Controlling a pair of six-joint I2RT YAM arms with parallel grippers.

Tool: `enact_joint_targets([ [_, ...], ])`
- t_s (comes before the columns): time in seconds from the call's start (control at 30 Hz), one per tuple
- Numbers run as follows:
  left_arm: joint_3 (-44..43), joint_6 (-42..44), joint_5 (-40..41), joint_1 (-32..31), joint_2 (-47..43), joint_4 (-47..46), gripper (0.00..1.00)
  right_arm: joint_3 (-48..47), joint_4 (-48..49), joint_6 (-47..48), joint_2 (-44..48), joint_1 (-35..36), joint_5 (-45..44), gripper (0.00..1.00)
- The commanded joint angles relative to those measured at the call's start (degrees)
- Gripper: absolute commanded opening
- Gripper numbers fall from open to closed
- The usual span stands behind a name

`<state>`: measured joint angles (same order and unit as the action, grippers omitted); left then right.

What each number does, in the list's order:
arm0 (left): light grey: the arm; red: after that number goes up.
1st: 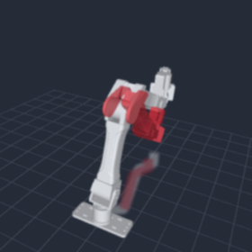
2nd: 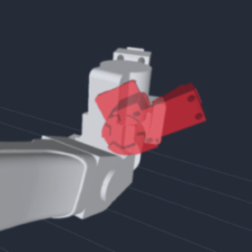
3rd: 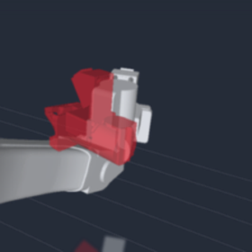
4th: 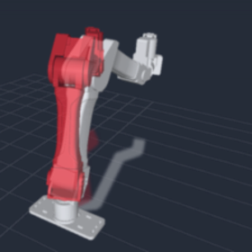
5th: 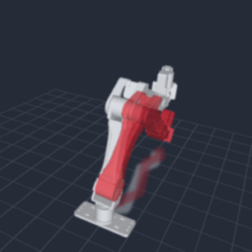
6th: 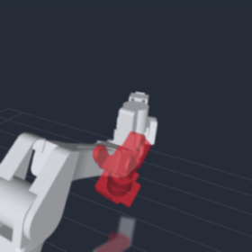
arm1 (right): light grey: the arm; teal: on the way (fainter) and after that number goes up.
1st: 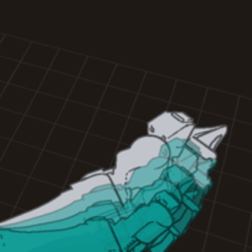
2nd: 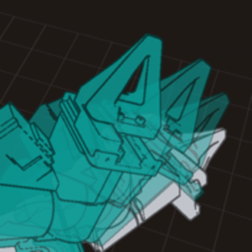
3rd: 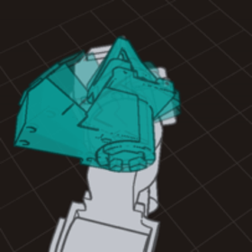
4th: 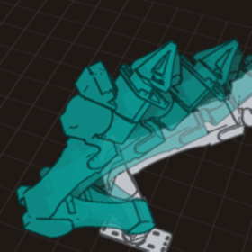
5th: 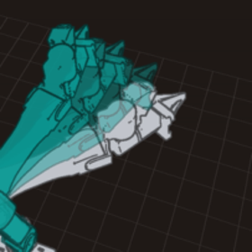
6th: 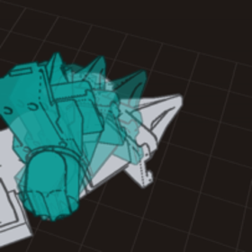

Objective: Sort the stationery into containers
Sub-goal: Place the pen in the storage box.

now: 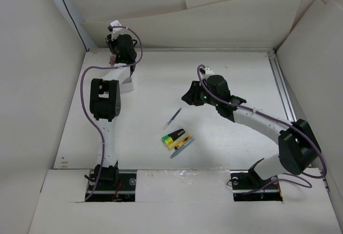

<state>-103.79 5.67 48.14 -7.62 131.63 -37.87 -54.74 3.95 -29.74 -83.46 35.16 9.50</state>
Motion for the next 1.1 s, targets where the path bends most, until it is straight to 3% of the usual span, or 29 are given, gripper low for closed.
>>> enact_joint_targets([
  [0.0, 0.87, 4.78, 3.53, -1.44, -1.39, -8.44, 0.00, 0.07, 3.44, 1.00, 1.46, -0.44, 0.52, 0.39],
  [0.5, 5.79, 3.64, 4.59, -1.44, -3.49, -9.68, 0.03, 0.59, 3.44, 1.00, 2.60, -0.44, 1.05, 0.40],
  [0.77, 8.42, 3.12, 5.21, -2.49, -6.12, -9.15, 0.20, 0.60, 3.44, 1.00, 3.13, -0.44, 1.66, 0.40],
  [1.07, 14.84, 0.84, 5.74, -4.95, -12.80, -8.63, 0.24, 0.60, 3.44, 0.47, 3.66, -0.44, 1.67, 0.40],
])
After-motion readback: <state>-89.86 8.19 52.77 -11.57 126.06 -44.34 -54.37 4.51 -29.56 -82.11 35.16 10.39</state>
